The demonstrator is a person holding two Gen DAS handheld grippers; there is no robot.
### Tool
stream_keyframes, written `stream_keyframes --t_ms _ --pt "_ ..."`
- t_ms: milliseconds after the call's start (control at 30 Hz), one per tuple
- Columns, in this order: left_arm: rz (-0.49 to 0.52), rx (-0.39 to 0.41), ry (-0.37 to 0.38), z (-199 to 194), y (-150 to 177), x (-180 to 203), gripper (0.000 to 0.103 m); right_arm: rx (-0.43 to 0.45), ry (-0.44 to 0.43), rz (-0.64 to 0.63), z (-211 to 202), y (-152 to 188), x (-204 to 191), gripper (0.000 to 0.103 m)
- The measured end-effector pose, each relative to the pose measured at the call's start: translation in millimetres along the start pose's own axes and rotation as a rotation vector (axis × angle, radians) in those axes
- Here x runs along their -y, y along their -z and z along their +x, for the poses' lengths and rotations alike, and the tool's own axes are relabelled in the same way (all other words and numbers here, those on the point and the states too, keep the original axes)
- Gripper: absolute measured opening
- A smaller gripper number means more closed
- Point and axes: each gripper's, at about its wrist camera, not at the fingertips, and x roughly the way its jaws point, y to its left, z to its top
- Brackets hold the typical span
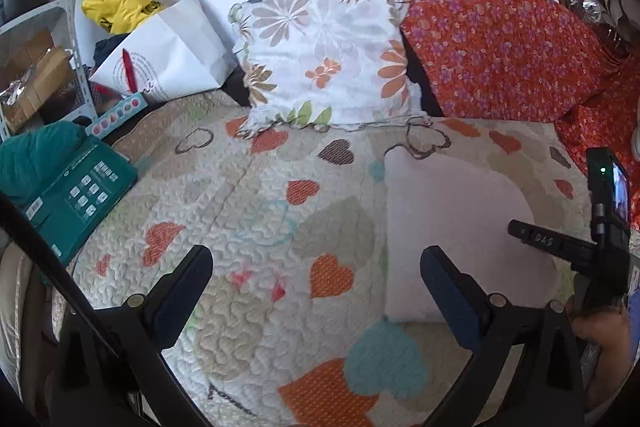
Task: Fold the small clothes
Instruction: 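Release the folded cardigan and lift both grippers away from it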
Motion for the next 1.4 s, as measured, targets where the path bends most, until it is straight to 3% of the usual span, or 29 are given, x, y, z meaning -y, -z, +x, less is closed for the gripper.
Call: stream_keyframes --t_ms 267,433,900,1133,1400 --pt "0.079 -0.067 0.029 17 0 39 0.103 0.001 -0.023 -0.028 -3 6 -10 0.053" --pt "0.101 -0.096 -0.004 25 1 49 0.103 0.0 -0.005 -0.027 -1 6 -8 0.055" --pt "0.093 -0.142 -0.017 23 8 42 0.103 -0.003 0.024 -0.041 2 15 -9 0.057" --pt "0.104 -0.191 0.008 23 23 33 0.103 0.051 0.09 -0.097 -14 23 -15 0.059" --pt "0.133 -0.214 0.007 22 36 26 0.103 0.075 0.14 -0.043 -46 45 -2 0.059"
